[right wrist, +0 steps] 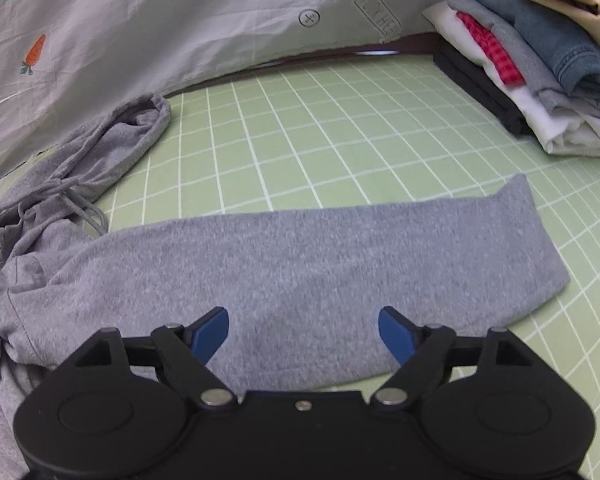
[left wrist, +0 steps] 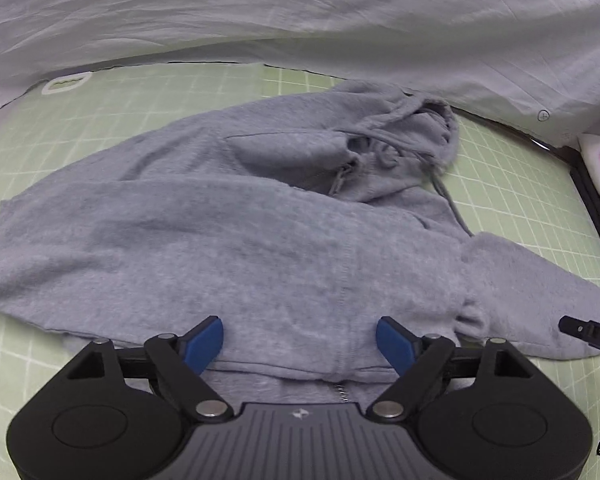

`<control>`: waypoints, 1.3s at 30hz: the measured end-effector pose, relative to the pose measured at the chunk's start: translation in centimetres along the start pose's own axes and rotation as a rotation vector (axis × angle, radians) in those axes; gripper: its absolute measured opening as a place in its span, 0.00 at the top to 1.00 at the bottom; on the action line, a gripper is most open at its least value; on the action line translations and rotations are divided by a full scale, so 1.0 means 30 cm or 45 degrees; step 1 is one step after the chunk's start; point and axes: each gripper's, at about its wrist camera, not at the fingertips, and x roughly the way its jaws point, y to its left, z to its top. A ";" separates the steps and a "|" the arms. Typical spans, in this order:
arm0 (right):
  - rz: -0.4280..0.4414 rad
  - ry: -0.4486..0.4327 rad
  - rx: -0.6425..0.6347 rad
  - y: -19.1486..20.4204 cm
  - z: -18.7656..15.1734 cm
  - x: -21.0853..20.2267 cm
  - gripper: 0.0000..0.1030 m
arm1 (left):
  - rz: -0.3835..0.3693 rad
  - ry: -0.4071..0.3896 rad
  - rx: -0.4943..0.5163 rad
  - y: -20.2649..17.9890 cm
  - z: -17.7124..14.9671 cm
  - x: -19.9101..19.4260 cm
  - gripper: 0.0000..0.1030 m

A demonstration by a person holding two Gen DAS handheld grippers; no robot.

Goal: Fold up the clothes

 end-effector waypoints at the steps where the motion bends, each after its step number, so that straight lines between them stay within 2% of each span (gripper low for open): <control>1: -0.002 0.012 0.005 -0.002 -0.007 0.005 0.19 | -0.003 -0.006 0.017 -0.012 -0.004 0.003 0.20; 2: -0.004 0.023 0.008 -0.003 -0.012 0.010 0.19 | -0.003 -0.009 0.042 -0.017 -0.009 0.008 0.30; 3: -0.006 0.034 0.010 -0.005 -0.016 0.016 0.19 | -0.003 -0.011 0.059 -0.017 -0.013 0.012 0.52; 4: -0.007 0.044 0.013 -0.006 -0.020 0.021 0.19 | -0.003 -0.013 0.076 -0.016 -0.018 0.016 0.62; 5: -0.010 0.051 0.011 -0.005 -0.022 0.023 0.19 | -0.011 -0.012 0.080 -0.011 -0.020 0.019 0.82; 9: -0.016 0.054 0.004 -0.002 -0.026 0.016 0.19 | -0.073 -0.047 -0.080 0.074 -0.006 -0.029 0.96; 10: -0.018 0.054 0.006 -0.005 -0.027 0.013 0.19 | -0.071 -0.071 -0.109 0.099 -0.002 -0.054 0.98; 12: -0.024 0.055 0.015 -0.008 -0.031 0.007 0.19 | 0.002 -0.148 -0.137 0.157 0.011 -0.126 0.98; 15: -0.030 0.062 0.020 -0.004 -0.040 0.004 0.19 | 0.188 -0.275 -0.184 0.292 0.034 -0.226 0.98; 17: -0.034 0.067 0.023 0.000 -0.046 0.003 0.19 | 0.331 -0.331 -0.265 0.421 0.047 -0.277 0.99; 19: -0.035 0.070 0.020 0.008 -0.051 0.001 0.19 | 0.487 -0.357 -0.408 0.569 0.051 -0.315 0.98; 21: -0.030 0.067 -0.001 0.028 -0.055 -0.003 0.18 | 0.629 -0.341 -0.560 0.699 0.041 -0.342 0.97; 22: -0.030 0.062 -0.013 0.038 -0.056 -0.008 0.17 | 0.648 -0.331 -0.603 0.737 0.031 -0.355 0.96; 23: -0.013 0.055 -0.017 0.049 -0.055 -0.015 0.16 | 0.655 -0.325 -0.644 0.770 0.019 -0.367 0.86; 24: 0.008 0.048 -0.018 0.061 -0.054 -0.023 0.10 | 0.621 -0.329 -0.675 0.783 0.002 -0.378 0.71; 25: 0.029 0.040 -0.019 0.072 -0.053 -0.031 0.01 | 0.575 -0.332 -0.694 0.784 -0.017 -0.384 0.64; 26: 0.050 0.033 -0.020 0.084 -0.052 -0.039 0.00 | 0.517 -0.326 -0.696 0.770 -0.037 -0.381 0.58; 29: 0.113 0.011 -0.024 0.119 -0.050 -0.063 0.00 | 0.306 -0.257 -0.640 0.685 -0.078 -0.323 0.51; 32: 0.176 -0.011 -0.028 0.153 -0.047 -0.087 0.00 | 0.122 -0.124 -0.580 0.596 -0.104 -0.218 0.47; 36: 0.286 0.040 -0.061 0.213 -0.064 -0.102 0.00 | -0.039 0.025 -0.556 0.499 -0.138 -0.102 0.47; 39: 0.383 0.080 -0.053 0.233 -0.093 -0.120 0.00 | -0.083 0.057 -0.513 0.459 -0.140 -0.062 0.47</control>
